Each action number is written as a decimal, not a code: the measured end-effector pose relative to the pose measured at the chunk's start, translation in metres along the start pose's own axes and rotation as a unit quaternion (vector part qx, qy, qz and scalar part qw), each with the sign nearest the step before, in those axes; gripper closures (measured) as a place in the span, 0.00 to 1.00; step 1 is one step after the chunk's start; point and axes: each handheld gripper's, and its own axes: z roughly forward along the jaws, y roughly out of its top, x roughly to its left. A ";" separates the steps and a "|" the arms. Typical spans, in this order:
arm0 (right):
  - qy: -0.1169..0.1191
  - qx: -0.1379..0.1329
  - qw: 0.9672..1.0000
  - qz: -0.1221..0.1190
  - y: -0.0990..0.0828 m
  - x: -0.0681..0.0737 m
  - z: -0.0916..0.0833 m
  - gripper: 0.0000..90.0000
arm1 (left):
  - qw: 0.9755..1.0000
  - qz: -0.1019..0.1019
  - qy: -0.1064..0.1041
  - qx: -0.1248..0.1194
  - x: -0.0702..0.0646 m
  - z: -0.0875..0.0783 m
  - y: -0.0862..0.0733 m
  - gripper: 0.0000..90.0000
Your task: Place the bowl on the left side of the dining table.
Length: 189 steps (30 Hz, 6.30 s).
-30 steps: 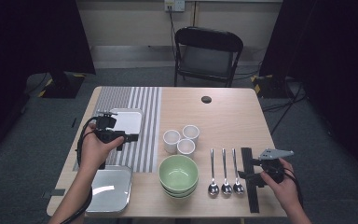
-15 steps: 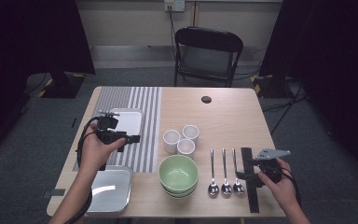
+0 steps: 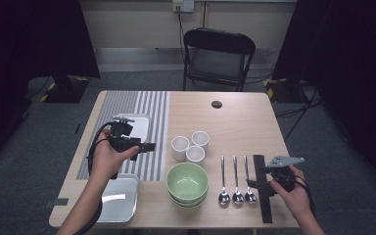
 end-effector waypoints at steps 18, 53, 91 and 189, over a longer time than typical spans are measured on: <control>0.003 -0.003 1.000 -0.005 0.006 0.002 0.003 0.26 | 1.000 0.011 -0.015 -0.002 -0.014 0.002 -0.001 0.35; 0.021 -0.002 1.000 -0.022 0.020 0.008 0.018 0.26 | 0.999 0.020 -0.040 0.010 -0.038 0.014 -0.021 0.33; 0.020 0.004 0.999 -0.026 0.019 0.009 0.018 0.26 | 0.997 0.028 -0.069 0.023 -0.059 0.035 -0.037 0.36; 0.032 -0.001 0.999 -0.010 0.015 0.005 0.017 0.26 | 0.996 0.073 -0.044 0.027 -0.077 0.035 -0.038 0.95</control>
